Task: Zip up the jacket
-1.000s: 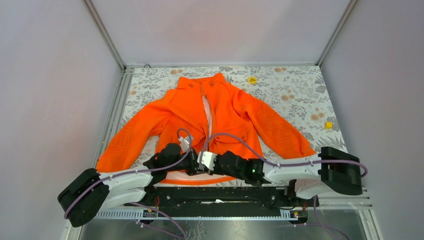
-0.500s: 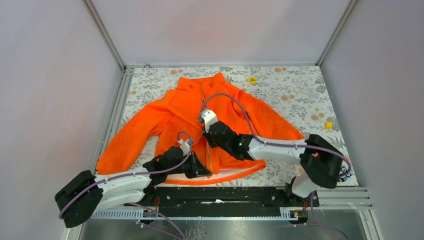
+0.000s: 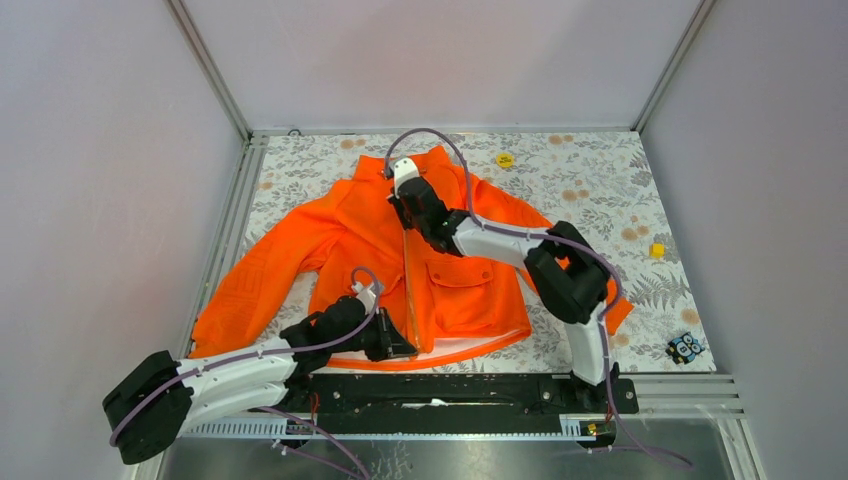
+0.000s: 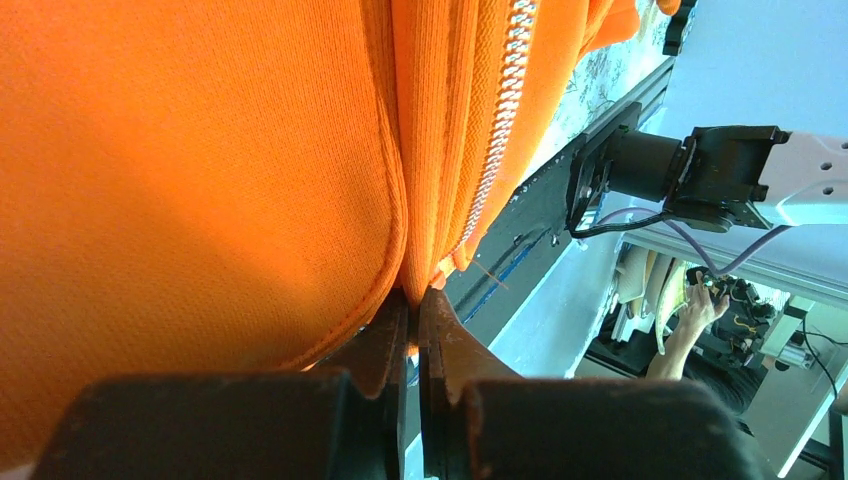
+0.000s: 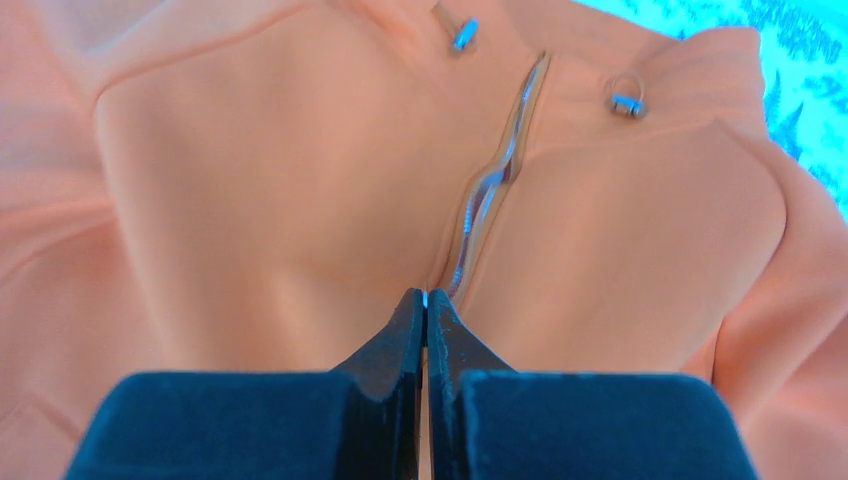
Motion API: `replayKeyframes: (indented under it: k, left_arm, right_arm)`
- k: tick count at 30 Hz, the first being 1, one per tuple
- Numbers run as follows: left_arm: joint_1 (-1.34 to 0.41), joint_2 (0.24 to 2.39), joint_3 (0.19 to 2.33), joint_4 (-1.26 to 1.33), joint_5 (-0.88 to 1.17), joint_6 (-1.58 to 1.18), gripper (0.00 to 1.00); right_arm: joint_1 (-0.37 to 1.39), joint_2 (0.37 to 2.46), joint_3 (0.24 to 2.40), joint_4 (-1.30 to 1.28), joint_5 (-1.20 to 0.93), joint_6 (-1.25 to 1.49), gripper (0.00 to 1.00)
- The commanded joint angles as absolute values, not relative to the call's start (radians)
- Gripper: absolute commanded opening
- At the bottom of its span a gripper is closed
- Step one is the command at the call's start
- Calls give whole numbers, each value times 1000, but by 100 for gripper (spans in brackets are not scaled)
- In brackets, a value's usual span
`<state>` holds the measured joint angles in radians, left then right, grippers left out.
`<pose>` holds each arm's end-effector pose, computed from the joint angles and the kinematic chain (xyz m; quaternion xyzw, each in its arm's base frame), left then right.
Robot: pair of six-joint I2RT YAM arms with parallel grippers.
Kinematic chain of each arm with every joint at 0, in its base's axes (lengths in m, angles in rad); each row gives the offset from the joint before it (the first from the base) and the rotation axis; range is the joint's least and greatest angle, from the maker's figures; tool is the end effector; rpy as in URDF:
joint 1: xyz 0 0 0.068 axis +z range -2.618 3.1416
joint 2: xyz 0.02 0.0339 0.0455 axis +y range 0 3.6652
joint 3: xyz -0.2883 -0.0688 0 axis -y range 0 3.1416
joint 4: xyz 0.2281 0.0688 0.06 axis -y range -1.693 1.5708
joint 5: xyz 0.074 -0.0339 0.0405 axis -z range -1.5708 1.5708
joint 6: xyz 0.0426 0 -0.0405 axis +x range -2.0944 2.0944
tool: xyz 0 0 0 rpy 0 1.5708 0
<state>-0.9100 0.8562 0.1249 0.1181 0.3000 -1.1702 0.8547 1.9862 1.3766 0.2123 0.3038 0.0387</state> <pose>0.0727 -0.1141 0.1576 -0.0456 0.8791 -0.4600 0.1162 0.3138 0.3412 0.2515 -0.2497 0.7888 0.1228 0.5480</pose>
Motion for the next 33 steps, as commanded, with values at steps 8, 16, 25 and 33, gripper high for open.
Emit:
replayKeyframes:
  k: [8, 16, 25, 33]
  left_arm:
    - [-929, 883, 149, 88, 345, -1144, 0]
    - [-930, 919, 153, 114, 373, -1147, 0]
    - [-931, 936, 148, 128, 382, -1149, 0]
    - [-969, 817, 140, -95, 358, -1186, 0]
  right_arm:
    - [722, 2277, 1852, 255, 295, -90, 0]
    - [670, 2562, 2292, 139, 292, -136, 0]
    - [626, 2792, 2630, 178, 252, -161, 0]
    - [582, 2746, 2627, 191, 237, -151, 0]
